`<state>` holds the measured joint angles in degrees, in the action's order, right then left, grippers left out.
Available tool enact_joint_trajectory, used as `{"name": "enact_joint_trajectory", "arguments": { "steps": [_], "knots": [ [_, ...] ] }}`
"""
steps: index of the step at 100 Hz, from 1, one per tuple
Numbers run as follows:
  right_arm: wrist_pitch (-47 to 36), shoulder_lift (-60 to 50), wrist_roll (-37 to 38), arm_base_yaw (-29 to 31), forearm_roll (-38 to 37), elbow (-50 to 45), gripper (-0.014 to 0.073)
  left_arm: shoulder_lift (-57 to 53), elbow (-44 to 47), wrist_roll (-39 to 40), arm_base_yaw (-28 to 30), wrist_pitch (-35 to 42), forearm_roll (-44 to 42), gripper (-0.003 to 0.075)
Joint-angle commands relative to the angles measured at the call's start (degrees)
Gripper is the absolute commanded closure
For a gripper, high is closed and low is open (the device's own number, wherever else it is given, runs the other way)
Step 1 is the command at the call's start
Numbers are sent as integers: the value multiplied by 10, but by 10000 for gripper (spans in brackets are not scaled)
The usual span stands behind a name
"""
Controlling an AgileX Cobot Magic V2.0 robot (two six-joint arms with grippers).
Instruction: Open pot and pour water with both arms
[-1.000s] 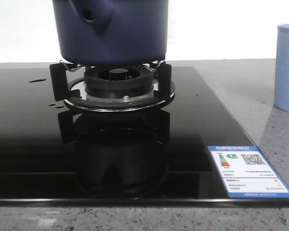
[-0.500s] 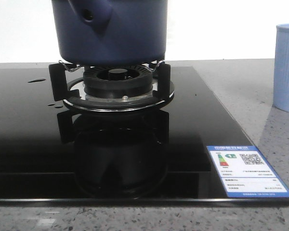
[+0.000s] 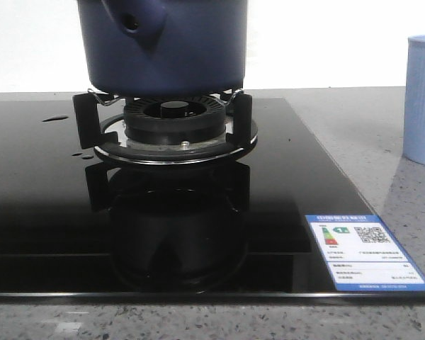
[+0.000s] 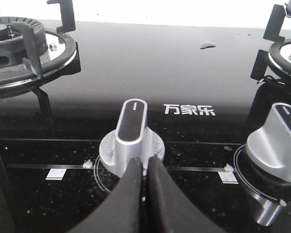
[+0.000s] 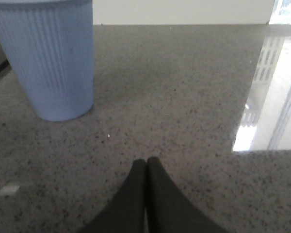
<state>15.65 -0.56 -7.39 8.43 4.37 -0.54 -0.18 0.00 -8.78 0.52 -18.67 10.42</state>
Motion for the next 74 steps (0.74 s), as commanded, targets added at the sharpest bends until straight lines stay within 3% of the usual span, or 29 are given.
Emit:
{"name": "enact_joint_trajectory", "arguments": {
  "steps": [1,74],
  "knots": [
    [2,-9,3,4,4,-16,660,4,20,6,0,30,7,739],
    [23,-9,3,4,8,-16,660,4,20,6,0,30,7,739]
  ]
}}
